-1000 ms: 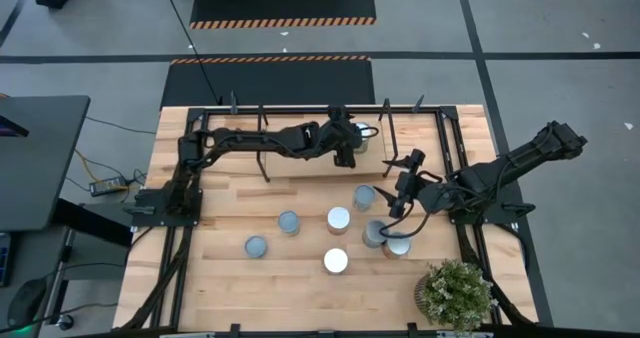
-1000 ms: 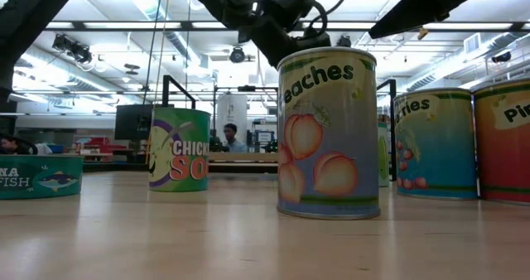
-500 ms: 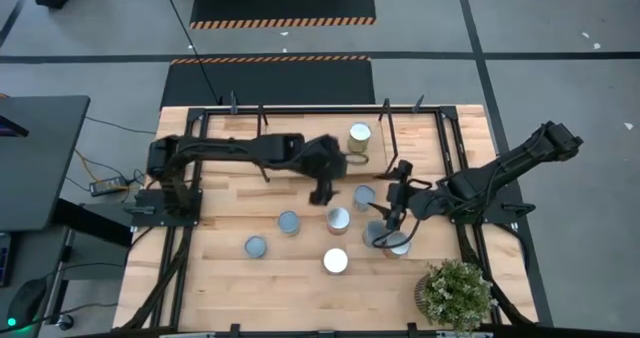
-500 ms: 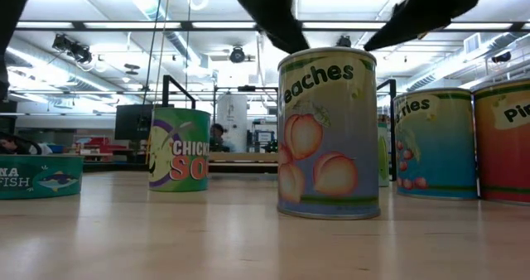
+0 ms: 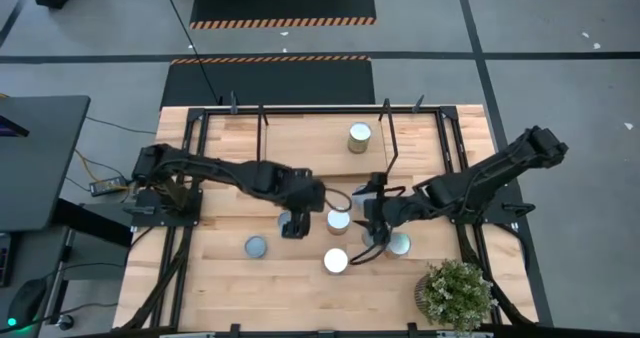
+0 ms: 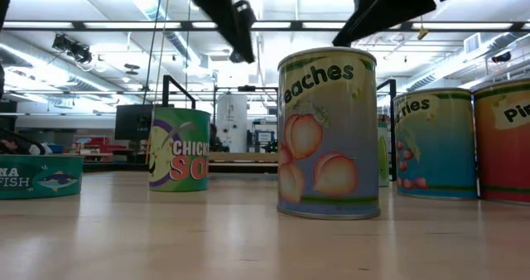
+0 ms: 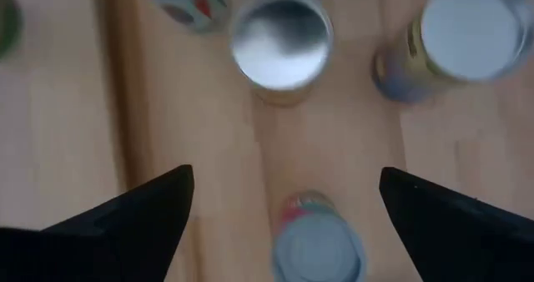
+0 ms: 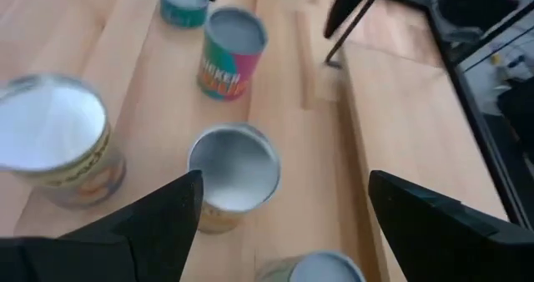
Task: Pick and place cans onto a shelf
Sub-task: Put the canned pineapples on the shelf
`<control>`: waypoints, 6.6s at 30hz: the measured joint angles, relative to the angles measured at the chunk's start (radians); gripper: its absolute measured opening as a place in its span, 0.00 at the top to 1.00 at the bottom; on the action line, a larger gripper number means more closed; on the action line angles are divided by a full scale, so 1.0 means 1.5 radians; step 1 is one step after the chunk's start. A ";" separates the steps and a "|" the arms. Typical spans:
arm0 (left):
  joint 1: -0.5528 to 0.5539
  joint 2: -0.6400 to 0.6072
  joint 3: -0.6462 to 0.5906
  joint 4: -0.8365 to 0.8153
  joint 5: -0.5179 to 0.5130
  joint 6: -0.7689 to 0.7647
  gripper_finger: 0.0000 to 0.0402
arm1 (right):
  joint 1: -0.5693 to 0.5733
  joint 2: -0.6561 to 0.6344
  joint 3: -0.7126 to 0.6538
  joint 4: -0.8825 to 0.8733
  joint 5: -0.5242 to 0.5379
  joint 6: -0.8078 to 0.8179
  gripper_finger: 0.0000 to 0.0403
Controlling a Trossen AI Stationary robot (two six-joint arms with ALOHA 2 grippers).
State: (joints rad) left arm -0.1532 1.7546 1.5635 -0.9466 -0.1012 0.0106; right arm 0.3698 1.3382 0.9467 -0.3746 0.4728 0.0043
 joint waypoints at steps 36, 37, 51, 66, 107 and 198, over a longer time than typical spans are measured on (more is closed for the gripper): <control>-0.040 -0.399 -0.388 0.308 -0.080 0.000 0.03 | 0.108 0.150 0.235 -0.565 -0.203 0.424 0.10; -0.040 -0.405 -0.393 0.317 -0.081 -0.001 0.03 | 0.118 0.153 0.235 -0.568 -0.195 0.433 0.10; -0.030 -0.417 -0.405 0.323 -0.074 -0.030 0.03 | 0.185 0.192 0.212 -0.602 -0.210 0.489 0.10; -0.030 -0.417 -0.405 0.322 -0.075 -0.035 0.03 | 0.177 0.242 0.209 -0.590 -0.240 0.479 0.10; -0.022 -0.415 -0.404 0.304 -0.075 -0.089 0.03 | 0.153 0.304 0.213 -0.421 -0.253 0.391 0.18; -0.022 -0.415 -0.404 0.314 -0.101 -0.237 0.03 | -0.415 0.307 0.346 -0.505 -0.100 -0.208 0.06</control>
State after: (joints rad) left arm -0.1864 1.1324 0.9573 -0.4751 -0.2529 -0.3450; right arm -0.2526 1.7988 1.4658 -1.1315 0.3223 -0.3084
